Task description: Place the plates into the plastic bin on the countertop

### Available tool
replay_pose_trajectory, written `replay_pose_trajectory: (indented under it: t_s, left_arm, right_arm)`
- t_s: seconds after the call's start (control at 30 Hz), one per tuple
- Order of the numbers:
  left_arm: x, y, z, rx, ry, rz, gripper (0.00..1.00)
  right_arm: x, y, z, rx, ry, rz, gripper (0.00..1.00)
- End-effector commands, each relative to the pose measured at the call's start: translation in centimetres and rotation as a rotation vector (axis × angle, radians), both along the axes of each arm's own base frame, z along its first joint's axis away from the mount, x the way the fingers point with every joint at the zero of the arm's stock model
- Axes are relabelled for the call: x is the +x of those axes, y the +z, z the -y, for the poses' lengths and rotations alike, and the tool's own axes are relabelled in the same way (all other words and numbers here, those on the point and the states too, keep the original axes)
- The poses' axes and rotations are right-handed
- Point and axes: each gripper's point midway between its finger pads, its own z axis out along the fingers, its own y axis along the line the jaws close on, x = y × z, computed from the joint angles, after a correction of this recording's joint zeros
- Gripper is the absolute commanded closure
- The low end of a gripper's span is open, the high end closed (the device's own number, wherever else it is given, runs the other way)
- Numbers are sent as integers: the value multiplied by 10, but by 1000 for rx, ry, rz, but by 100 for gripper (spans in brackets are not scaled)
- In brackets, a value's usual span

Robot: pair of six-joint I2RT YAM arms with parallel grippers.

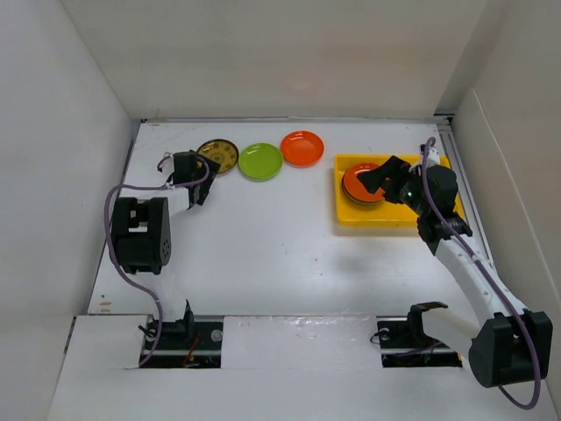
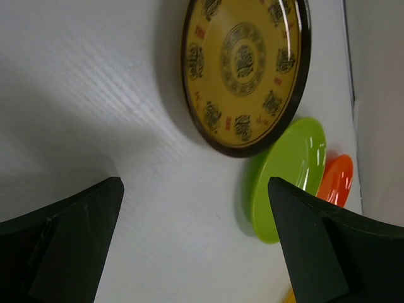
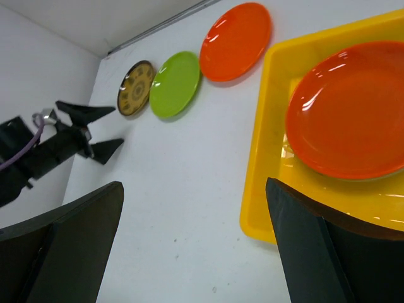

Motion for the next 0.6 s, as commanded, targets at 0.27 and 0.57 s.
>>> replay_pose_trajectory:
  t_s: [0.27,0.57]
  left_arm:
    - [45,-21,-19,-2,148,-81,52]
    - [53,-42,-39,56,168,-221,100]
  right_arm:
    - [-9,-7,-12,-15,109,21,1]
    - [-10,-15,-13,0,145,-1,1]
